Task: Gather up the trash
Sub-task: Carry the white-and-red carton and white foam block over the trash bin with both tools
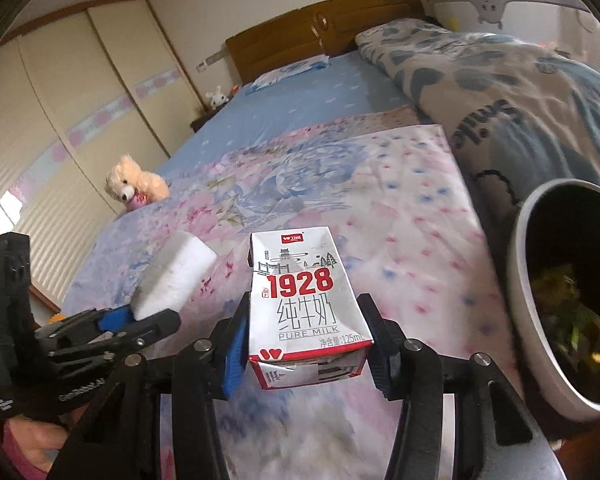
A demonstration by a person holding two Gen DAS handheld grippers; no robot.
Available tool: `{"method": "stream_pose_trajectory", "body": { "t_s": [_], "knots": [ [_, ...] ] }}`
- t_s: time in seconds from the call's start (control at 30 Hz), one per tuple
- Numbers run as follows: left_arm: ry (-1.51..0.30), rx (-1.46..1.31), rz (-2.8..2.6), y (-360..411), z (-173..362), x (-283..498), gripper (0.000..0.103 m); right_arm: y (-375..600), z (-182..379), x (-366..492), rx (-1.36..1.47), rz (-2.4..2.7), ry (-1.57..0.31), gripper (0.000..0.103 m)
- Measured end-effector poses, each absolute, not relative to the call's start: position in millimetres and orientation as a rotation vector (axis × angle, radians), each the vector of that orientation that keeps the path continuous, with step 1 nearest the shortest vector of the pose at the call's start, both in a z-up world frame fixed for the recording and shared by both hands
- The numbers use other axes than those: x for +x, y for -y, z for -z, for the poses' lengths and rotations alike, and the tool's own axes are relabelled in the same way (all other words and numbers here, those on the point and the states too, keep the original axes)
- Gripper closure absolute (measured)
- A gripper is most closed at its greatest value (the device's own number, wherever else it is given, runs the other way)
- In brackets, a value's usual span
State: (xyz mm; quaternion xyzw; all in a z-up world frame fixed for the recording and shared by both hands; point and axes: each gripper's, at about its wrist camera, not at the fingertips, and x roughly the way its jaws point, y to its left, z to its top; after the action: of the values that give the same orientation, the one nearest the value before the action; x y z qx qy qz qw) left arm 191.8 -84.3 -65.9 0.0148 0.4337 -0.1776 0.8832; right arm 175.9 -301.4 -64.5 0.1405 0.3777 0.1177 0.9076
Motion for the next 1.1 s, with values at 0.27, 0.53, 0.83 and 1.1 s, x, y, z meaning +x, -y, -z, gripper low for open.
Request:
{"method": "stream_pose_trajectory", "body": {
  "t_s": [0.27,0.53,0.83,1.1],
  "knots": [
    [-0.903,0.090,0.440,127,64,174,0.059,343,59,138,0.350,-0.194,-0.746,0.052],
    [-0.890,0.135,0.497,162,59,162,0.059,375,57,113,0.400,-0.148,-0.714,0.052],
    [-0.879,0.176,0.552,191,55,154,0.059,404,51,98,0.430,-0.099,-0.679,0.052],
    [-0.870,0.203,0.588,213,50,151,0.059,424,50,89,0.450,-0.057,-0.664,0.052]
  ]
}}
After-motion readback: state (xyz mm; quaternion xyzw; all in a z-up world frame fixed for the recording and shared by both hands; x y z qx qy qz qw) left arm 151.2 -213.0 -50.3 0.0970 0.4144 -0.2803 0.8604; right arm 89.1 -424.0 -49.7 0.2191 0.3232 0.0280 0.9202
